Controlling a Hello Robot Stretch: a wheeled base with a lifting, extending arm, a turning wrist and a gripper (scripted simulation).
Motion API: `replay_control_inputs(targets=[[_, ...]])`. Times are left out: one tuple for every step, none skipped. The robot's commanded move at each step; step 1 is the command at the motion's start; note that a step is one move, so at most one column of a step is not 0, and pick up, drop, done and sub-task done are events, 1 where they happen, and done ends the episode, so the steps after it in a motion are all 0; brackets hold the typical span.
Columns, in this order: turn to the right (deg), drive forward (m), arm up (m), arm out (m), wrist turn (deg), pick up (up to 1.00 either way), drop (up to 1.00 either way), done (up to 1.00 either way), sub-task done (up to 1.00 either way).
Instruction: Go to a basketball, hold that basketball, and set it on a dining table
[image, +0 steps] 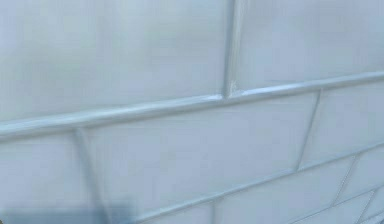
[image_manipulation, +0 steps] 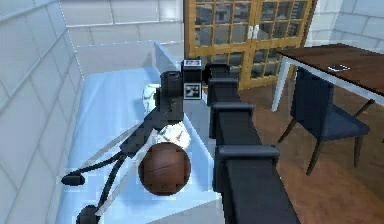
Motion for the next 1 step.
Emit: replay_control_inputs(targets=[[0.0,0.0,0.0,-0.24,0.0,0.0,0.0,0.0,0.0]])
